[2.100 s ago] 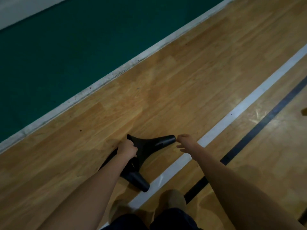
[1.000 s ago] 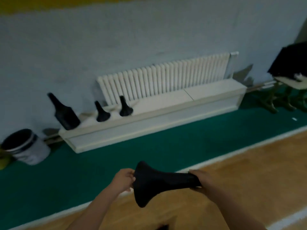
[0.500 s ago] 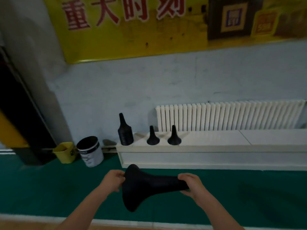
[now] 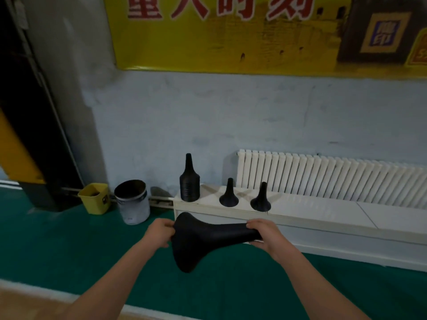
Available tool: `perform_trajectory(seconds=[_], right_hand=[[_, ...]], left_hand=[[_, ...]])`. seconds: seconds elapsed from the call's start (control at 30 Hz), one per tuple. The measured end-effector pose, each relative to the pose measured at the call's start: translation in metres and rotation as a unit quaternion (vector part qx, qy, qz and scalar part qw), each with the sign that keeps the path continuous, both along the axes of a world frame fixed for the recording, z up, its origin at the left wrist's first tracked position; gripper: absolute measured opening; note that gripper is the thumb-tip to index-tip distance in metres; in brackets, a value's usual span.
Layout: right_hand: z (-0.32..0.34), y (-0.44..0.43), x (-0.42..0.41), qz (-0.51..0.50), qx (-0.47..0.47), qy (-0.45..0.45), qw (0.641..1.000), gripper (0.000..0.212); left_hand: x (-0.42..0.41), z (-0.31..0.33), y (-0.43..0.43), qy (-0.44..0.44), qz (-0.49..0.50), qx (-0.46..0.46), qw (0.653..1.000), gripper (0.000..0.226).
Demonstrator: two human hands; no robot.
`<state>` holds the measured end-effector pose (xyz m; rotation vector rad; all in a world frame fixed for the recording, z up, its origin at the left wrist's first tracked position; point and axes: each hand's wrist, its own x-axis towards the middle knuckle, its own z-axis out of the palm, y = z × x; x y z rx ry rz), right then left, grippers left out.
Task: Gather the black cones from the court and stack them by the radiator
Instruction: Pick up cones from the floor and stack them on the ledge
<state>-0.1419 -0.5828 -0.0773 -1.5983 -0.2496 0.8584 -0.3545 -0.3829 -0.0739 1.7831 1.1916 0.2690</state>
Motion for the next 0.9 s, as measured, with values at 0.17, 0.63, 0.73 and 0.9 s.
perform_trajectory(seconds=[0.17, 0.63, 0.73, 0.9], right_hand=[[0.003, 0.048, 0.024, 0.006, 0.0, -0.009, 1.0, 0.013], [0.005, 0.203, 0.242, -0.016, 0.016, -0.033, 0.999, 0.02], [-0.003, 0.238, 0.274, -0.02, 0.006, -0.024, 0.999, 0.028], [-0.019, 0.304, 0.326, -0.026, -0.004, -0.029, 0.999, 0.029]], left_hand=[[0.014, -0.015, 0.033, -0.021, 0.042, -0.012, 0.999, 0.028], [0.223, -0.03, 0.169, -0.037, 0.059, -0.049, 0.996, 0.019], [0.253, -0.045, 0.195, -0.04, 0.061, -0.068, 0.995, 0.015], [0.308, -0.07, 0.254, 0.005, 0.05, -0.102, 0.994, 0.019]])
